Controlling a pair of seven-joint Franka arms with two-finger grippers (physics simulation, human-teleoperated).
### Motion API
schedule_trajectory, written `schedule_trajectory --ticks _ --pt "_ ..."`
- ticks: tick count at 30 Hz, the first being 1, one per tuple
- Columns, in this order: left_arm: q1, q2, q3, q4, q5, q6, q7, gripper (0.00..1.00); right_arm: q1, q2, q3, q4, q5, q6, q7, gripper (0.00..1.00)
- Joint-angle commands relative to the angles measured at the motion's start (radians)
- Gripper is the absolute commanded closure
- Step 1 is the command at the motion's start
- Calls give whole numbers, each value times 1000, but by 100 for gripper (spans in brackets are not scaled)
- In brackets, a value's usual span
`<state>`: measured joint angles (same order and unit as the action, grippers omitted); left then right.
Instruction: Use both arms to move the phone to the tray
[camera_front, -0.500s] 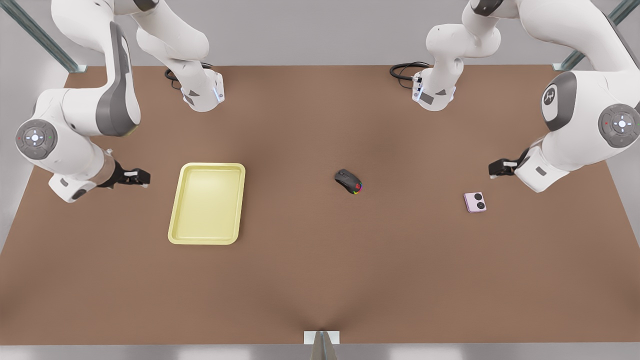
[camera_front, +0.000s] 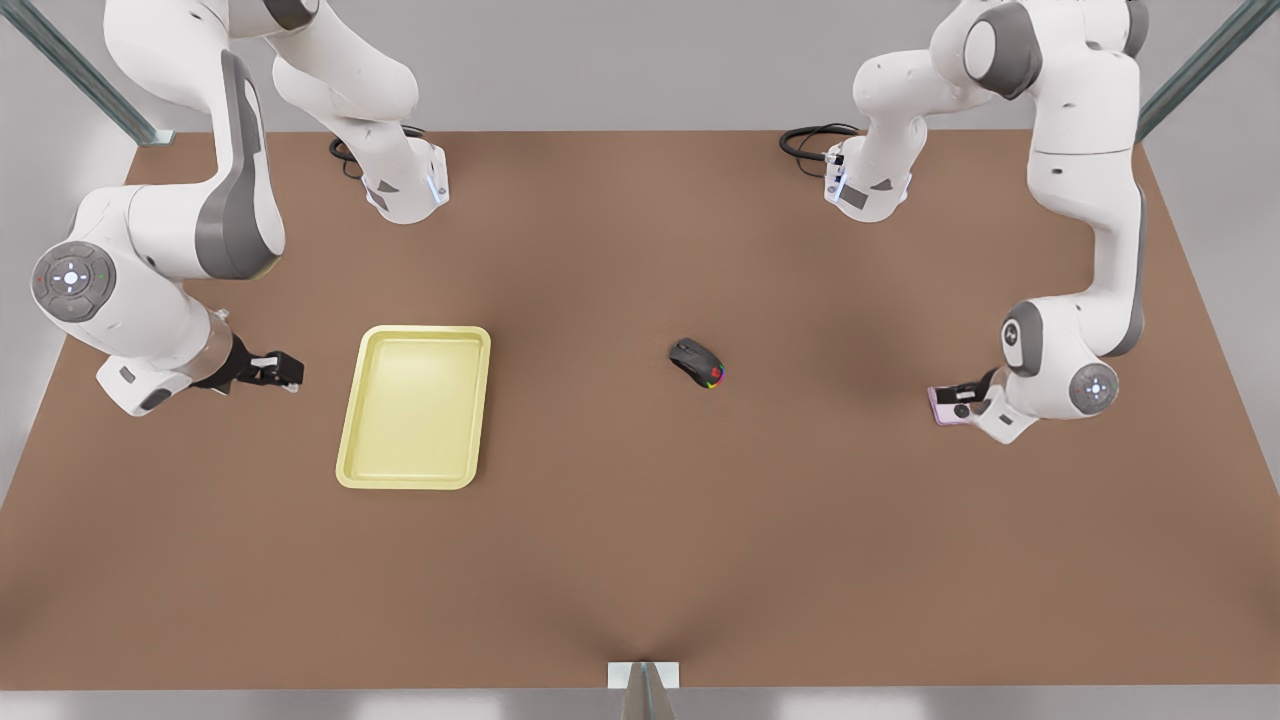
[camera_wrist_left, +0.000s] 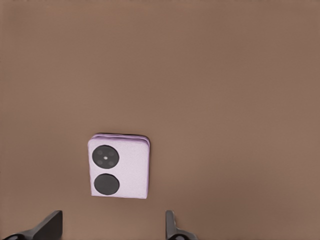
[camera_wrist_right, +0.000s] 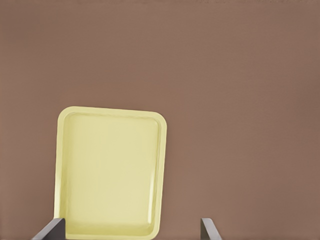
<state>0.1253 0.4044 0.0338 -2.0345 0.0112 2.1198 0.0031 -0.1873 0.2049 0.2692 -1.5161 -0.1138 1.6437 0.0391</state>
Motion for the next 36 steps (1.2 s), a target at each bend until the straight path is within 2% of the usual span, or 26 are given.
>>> schedule_trajectory --ticks 1,7,22,24,25,36 --pt "5 5 0 -29 1 230 72 0 0 1 1 1 0 4 25 0" --pt "7 50 0 -38 0 295 64 0 0 1 1 1 0 4 24 0" --pt "7 93 0 -84 6 298 63 0 0 2 4 1 2 4 22 0" --pt "5 93 0 -82 6 298 61 26 0 4 4 1 2 4 22 0" --pt "5 93 0 -81 6 298 61 29 0 4 4 1 2 4 22 0" --pt "5 103 0 -72 6 298 60 26 0 2 5 1 0 4 22 0"
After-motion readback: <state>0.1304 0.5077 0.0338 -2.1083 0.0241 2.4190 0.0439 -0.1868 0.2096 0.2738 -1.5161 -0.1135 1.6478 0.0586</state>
